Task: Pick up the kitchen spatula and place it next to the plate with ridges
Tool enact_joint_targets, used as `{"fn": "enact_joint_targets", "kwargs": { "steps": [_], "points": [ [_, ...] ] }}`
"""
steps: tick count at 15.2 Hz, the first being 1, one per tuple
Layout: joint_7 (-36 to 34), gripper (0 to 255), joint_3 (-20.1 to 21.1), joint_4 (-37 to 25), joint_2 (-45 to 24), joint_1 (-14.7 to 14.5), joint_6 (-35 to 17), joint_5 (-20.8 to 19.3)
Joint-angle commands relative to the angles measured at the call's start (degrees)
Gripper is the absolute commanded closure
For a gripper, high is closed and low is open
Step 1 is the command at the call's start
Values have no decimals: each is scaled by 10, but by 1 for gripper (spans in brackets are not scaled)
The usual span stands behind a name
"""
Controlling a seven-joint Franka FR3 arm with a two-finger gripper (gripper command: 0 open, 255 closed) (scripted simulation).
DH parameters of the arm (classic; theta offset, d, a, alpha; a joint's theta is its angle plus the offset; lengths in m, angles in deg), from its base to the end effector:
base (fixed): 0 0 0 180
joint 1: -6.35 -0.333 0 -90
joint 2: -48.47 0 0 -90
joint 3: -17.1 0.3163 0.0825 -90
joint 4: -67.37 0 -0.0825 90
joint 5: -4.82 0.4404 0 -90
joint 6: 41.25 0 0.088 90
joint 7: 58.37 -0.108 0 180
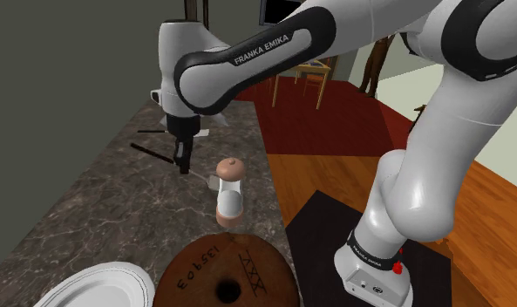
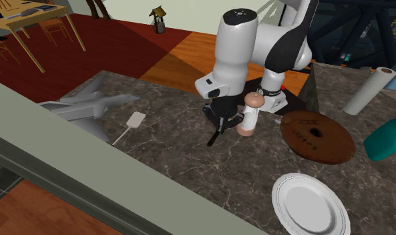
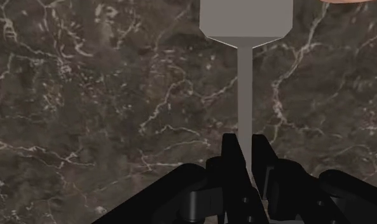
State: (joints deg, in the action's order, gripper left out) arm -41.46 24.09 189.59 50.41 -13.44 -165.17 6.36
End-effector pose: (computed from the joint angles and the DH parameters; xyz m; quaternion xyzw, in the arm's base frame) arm 0.5247 0.2663 0.3988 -0.9303 -0.3653 -0.0307 0.0120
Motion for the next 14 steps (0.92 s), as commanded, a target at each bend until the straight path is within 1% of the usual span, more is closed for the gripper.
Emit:
{"fn": "enact_joint_targets", "kwargs": {
  "steps": [1, 6, 14],
  "points": [
    [-29, 255, 14, -18, -14, -13, 3, -4],
    [-97, 255, 43, -76, -62, -44, 14, -19],
    [-101, 255, 42, -43, -87, -45, -44, -26]
  ]
}}
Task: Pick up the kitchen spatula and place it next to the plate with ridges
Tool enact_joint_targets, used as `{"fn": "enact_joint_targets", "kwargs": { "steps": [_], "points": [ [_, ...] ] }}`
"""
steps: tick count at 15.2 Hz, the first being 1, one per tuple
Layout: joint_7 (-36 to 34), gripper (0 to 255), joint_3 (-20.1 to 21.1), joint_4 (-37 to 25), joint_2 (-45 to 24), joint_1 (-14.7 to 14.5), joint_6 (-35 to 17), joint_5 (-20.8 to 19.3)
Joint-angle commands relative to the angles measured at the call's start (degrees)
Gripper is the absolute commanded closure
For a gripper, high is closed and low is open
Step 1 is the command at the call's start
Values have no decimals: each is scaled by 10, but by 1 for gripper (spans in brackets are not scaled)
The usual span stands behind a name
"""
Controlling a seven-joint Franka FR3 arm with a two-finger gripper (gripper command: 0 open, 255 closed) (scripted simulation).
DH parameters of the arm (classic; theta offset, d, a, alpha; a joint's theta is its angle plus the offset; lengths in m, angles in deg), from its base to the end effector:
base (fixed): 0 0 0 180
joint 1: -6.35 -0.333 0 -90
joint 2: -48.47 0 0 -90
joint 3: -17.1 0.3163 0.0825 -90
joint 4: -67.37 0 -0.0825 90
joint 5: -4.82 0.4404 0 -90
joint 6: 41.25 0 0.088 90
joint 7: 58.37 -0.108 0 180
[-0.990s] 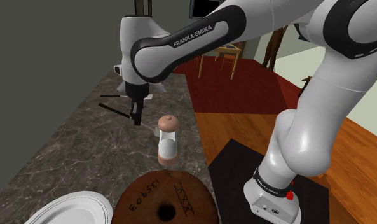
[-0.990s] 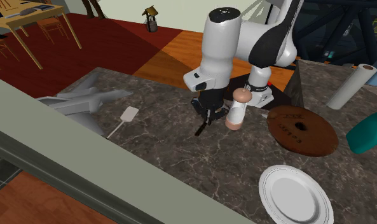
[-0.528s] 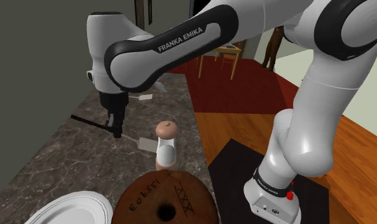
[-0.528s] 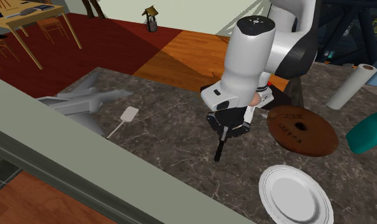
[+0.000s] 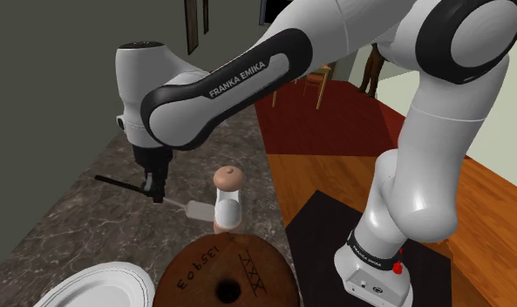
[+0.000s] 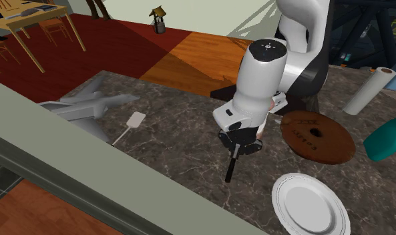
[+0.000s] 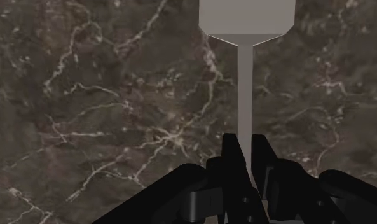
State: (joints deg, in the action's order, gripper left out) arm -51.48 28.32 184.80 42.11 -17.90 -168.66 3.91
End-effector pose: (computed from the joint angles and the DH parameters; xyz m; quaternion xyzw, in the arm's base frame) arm 0.5089 0.3603 0.3609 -0.9306 -0.3645 -0.0306 0.0122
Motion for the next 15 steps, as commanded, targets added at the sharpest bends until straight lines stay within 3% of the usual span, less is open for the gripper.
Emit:
{"fn": "enact_joint_targets", "kwargs": {
  "steps": [1, 7, 15],
  "points": [
    [-2, 255, 0, 9, -8, -1, -17, -2],
    [-6, 255, -1, 27, -31, -2, -57, -9],
    [-6, 255, -1, 27, -31, -2, -57, -9]
  ]
}}
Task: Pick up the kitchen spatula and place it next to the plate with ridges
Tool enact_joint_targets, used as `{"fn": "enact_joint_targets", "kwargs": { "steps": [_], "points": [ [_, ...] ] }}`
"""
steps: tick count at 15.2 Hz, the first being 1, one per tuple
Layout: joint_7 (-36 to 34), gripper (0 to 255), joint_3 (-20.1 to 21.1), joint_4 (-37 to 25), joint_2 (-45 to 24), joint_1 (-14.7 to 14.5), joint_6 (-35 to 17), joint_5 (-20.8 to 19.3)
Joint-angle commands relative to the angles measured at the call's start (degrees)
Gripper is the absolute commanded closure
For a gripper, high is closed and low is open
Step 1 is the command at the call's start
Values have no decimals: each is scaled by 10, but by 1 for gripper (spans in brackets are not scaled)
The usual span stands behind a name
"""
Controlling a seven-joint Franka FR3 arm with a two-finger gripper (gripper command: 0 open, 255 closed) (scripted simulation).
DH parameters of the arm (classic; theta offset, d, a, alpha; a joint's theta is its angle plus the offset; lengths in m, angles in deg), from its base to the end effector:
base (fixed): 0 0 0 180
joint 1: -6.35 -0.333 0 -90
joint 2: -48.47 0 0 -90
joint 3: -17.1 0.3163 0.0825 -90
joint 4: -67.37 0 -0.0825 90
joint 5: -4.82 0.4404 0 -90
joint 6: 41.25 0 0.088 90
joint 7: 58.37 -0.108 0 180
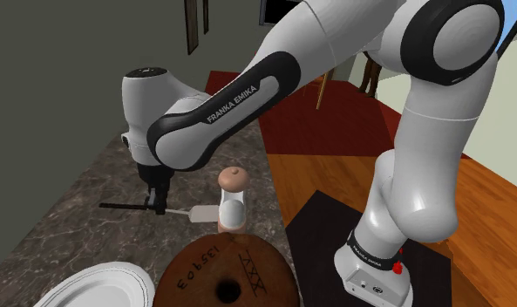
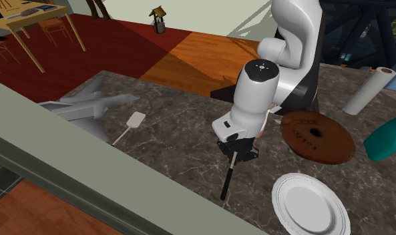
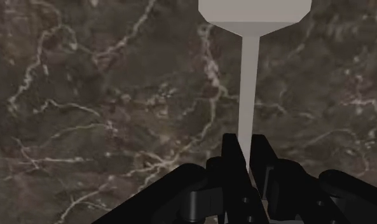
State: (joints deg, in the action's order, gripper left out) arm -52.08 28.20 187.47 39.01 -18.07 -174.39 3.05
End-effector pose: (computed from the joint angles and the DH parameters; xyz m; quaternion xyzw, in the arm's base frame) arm 0.5056 0.3590 0.3141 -0.9306 -0.3644 -0.0308 0.0123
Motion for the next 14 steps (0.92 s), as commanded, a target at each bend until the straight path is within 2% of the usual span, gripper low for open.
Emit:
{"fn": "enact_joint_targets", "kwargs": {
  "steps": [1, 6, 10, 14],
  "points": [
    [0, 0, 0, 0, 0, 0, 0, 0],
    [0, 0, 0, 0, 0, 0, 0, 0],
    [8, 0, 2, -25, 42, 3, 66, 11],
    [8, 0, 2, -25, 42, 3, 66, 11]
  ]
}}
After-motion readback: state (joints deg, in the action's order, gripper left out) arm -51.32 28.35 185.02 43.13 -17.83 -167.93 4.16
